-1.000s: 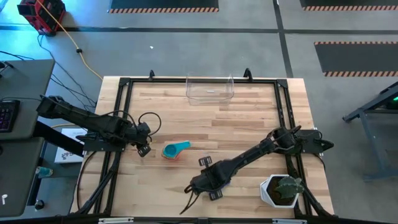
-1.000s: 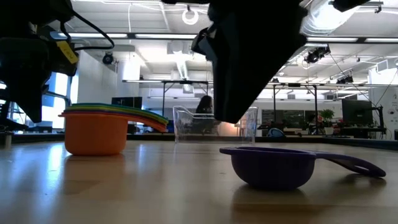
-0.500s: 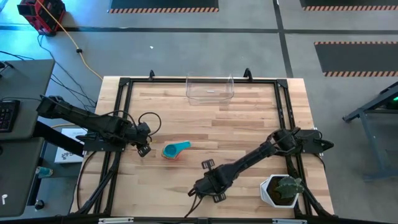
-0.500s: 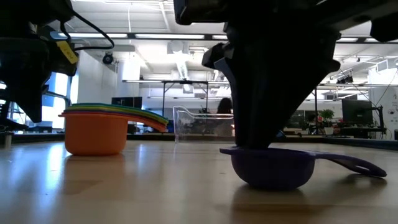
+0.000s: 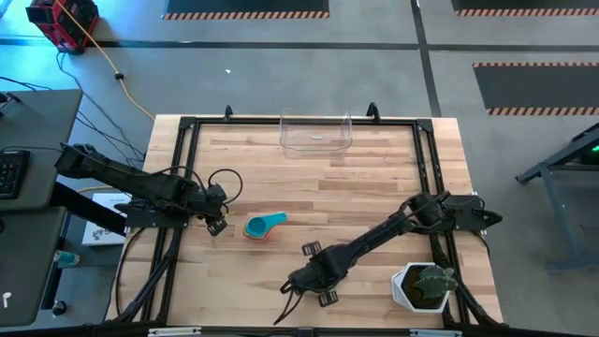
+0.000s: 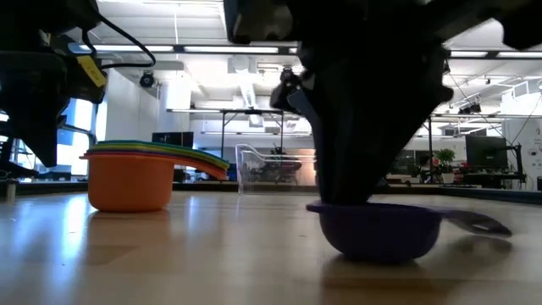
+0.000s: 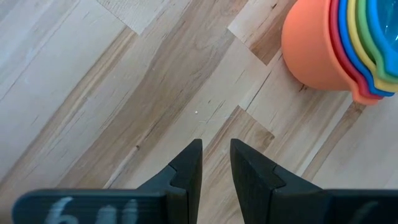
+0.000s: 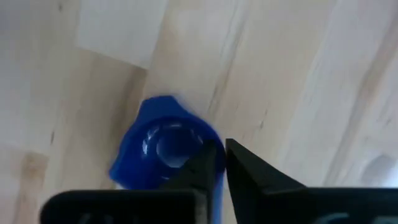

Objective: Nest measuring cups in basket
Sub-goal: Stack the purple measuring cup into the blue measuring cup

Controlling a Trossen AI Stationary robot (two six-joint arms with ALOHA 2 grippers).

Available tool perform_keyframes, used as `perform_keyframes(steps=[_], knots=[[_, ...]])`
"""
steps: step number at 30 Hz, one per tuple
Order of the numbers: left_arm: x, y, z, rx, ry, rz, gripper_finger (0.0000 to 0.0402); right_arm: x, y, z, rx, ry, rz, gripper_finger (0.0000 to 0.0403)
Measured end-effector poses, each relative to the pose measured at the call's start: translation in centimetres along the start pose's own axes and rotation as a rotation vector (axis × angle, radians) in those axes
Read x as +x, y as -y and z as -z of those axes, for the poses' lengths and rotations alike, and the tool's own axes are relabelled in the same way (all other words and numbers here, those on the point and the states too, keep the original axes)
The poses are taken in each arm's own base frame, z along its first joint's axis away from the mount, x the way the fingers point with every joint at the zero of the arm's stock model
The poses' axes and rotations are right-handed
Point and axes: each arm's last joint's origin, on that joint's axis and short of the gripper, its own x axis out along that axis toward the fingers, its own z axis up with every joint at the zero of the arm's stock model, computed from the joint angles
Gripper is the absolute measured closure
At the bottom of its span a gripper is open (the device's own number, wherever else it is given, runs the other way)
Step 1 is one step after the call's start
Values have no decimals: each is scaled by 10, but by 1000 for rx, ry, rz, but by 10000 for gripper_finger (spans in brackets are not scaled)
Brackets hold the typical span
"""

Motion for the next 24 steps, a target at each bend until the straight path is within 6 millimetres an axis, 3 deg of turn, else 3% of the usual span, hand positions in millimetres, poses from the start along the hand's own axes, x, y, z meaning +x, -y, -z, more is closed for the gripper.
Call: perform_keyframes(steps=[7, 13, 18, 24], knots=[[0, 0, 0, 3, 0, 0, 328, 5, 1, 1, -20, -13, 27, 398], [0, 0, 0, 8, 0, 0, 328, -6, 9, -9, -34, 25, 137, 401], [0, 0, 0, 8, 2, -1, 328, -27, 30, -27, 21, 116, 244, 402], [0, 0, 0, 8, 2, -1, 328, -61, 73, -54, 97, 274, 325, 402]])
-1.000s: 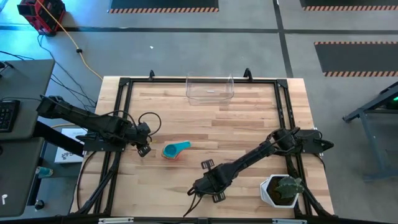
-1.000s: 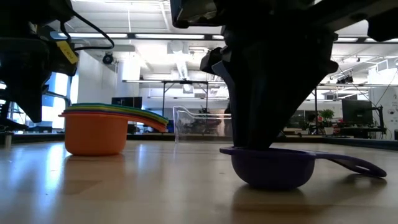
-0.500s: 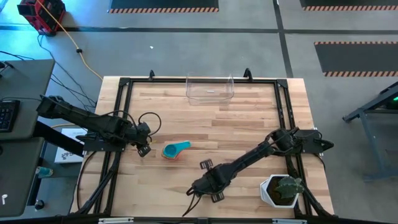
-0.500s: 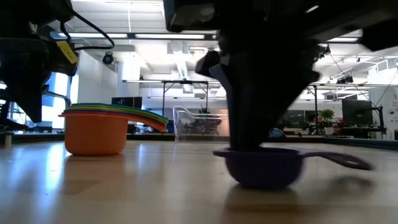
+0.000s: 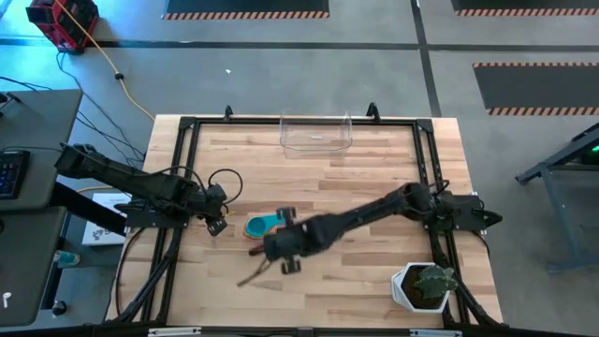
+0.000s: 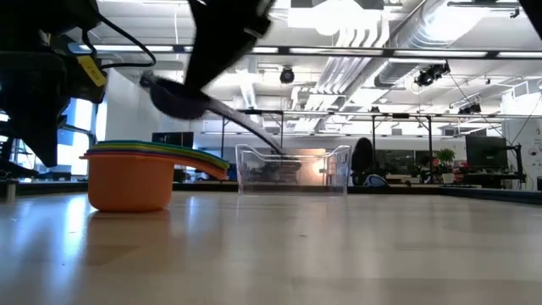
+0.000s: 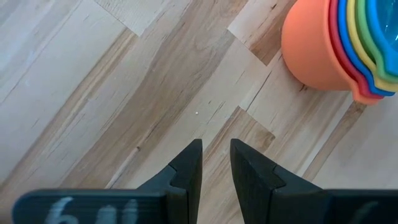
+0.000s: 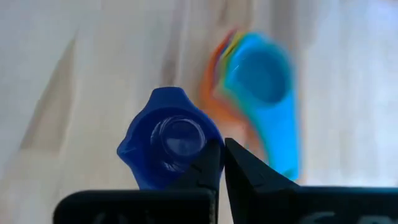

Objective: Nest measuring cups in basket
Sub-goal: Stack the purple measuring cup into the blue measuring cup

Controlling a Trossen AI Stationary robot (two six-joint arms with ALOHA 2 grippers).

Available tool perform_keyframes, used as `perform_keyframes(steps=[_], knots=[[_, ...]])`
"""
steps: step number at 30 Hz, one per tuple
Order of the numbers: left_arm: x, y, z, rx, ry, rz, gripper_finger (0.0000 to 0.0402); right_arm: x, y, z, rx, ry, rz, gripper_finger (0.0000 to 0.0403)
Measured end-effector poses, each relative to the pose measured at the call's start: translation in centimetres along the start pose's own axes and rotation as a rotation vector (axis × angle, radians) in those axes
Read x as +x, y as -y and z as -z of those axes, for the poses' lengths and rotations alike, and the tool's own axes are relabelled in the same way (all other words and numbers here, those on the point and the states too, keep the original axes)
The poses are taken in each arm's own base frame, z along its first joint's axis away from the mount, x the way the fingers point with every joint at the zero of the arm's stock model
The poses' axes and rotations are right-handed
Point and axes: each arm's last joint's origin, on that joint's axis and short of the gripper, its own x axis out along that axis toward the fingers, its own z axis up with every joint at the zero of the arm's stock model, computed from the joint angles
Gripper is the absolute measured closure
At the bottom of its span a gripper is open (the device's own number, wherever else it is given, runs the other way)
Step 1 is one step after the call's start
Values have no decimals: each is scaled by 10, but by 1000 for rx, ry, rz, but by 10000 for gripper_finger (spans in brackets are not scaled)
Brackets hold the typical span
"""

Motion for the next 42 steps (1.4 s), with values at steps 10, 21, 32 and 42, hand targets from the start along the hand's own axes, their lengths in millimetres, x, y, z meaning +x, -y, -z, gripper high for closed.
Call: perform_keyframes(steps=[10, 21, 32, 42], knots=[[0, 0, 0, 0, 2, -2, 328, -15, 66, -40, -53, 233, 37, 403], [0, 0, 0, 0, 2, -2, 328, -3, 94, -41, -42, 252, 46, 403], [0, 1, -1, 0, 8, 7, 328, 32, 86, -29, -25, 148, -35, 403], [0, 1, -1, -1, 11, 12, 328, 43, 90, -26, -20, 127, -36, 403]])
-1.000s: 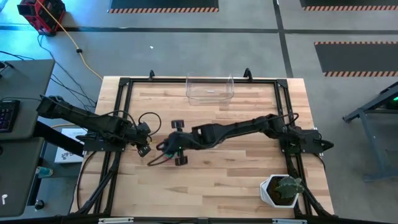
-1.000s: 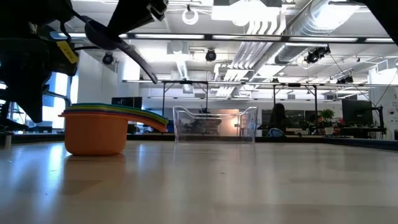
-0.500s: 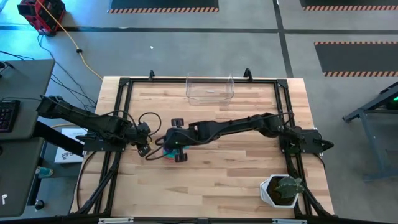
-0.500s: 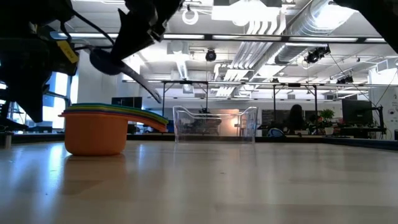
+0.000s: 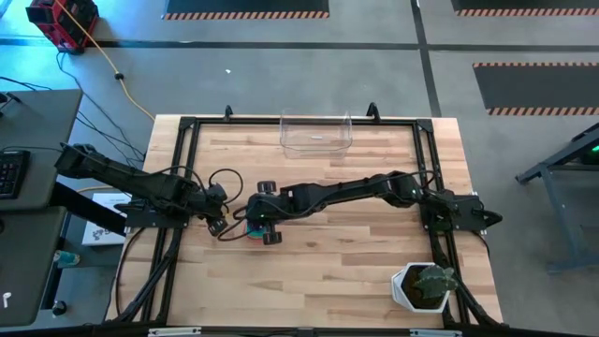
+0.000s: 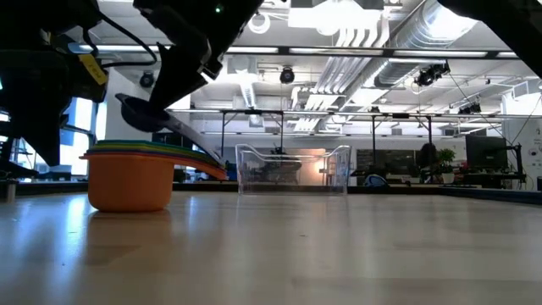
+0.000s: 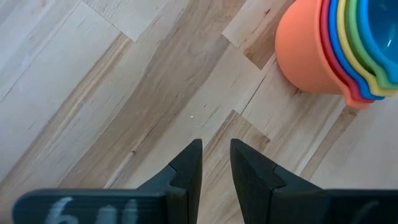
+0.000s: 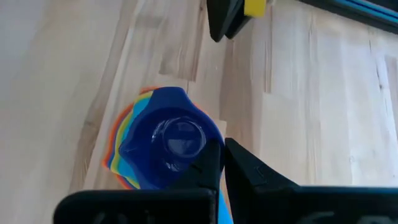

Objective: Nest measuring cups in basket
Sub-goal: Stack the purple measuring cup into the blue measuring cup

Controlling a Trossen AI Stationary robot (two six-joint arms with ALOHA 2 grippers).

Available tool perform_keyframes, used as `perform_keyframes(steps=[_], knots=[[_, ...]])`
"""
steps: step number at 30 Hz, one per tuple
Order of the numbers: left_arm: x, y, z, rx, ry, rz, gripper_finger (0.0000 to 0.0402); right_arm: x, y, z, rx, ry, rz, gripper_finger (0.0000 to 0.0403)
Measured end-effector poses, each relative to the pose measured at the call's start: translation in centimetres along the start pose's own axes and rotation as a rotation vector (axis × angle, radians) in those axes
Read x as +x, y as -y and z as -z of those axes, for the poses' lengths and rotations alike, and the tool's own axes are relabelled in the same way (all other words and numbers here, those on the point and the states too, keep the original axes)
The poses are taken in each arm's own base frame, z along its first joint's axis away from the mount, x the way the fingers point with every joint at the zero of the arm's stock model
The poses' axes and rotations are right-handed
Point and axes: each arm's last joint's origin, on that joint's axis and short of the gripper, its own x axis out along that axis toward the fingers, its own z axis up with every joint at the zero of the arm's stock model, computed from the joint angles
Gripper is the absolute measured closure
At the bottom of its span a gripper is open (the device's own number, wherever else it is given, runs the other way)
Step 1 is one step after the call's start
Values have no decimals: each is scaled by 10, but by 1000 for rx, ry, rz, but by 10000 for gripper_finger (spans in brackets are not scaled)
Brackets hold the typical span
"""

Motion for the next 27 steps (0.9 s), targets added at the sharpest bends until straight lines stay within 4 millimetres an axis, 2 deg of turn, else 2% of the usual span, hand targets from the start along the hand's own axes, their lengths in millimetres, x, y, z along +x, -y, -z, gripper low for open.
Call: perform_keyframes(steps=[5, 11, 16, 21, 27], knots=[[0, 0, 0, 1, 0, 0, 328, 9, 3, 5, -3, -23, -21, 403], [0, 0, 0, 13, -1, 0, 328, 9, 3, 5, -13, -21, -29, 403], [0, 0, 0, 19, -2, 0, 328, -2, 0, -1, -27, -29, -36, 403], [0, 0, 0, 19, -2, 0, 328, -18, 0, -14, -111, 15, -27, 402], [0, 0, 0, 19, -2, 0, 328, -11, -2, -12, -260, 23, -86, 402]])
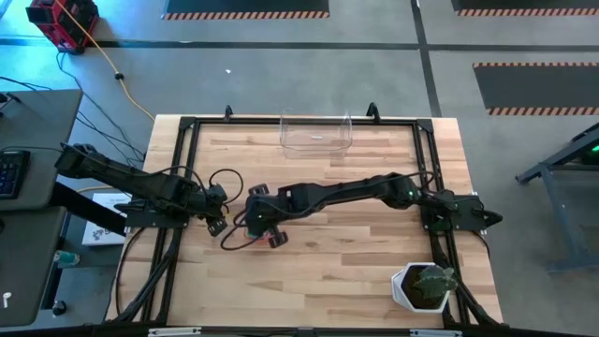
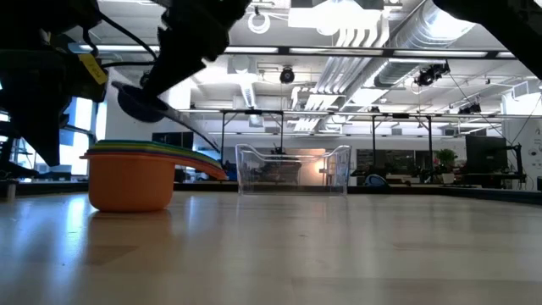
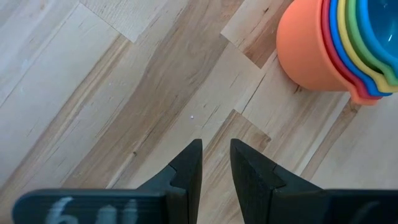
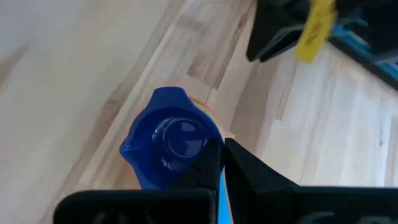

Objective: Nest measuring cups in basket
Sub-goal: Stack the purple measuring cup into the blue measuring cup

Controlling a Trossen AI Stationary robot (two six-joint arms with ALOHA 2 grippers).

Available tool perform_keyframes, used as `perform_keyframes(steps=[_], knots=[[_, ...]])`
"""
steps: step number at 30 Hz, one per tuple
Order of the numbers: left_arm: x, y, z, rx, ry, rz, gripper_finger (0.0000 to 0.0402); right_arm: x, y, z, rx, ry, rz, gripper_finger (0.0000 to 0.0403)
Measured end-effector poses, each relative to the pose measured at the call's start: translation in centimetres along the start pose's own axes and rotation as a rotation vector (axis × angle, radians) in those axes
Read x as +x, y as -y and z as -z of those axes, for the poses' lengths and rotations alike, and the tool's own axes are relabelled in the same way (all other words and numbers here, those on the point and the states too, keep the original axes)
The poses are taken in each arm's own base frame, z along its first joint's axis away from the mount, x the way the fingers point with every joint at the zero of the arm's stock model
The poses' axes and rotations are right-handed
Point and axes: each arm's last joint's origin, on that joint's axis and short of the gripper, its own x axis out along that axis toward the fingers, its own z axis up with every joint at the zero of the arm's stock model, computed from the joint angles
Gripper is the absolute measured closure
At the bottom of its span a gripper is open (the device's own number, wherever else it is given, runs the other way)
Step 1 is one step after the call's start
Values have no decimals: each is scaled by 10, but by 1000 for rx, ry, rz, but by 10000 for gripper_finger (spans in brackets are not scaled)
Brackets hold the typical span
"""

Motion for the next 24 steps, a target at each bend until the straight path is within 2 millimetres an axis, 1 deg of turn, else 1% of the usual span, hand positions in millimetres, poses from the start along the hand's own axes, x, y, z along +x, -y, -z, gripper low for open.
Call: perform_keyframes(steps=[3, 7, 16, 24], knots=[[0, 0, 0, 0, 0, 0, 328, 8, -2, 3, -37, -17, -8, 402], [0, 0, 0, 0, 0, 0, 328, 11, -3, 4, -104, -20, -10, 402], [0, 0, 0, -1, 0, 0, 328, 12, -3, 4, -149, -15, -21, 402], [0, 0, 0, -1, 0, -1, 328, 21, -4, 7, -195, -19, -19, 402]])
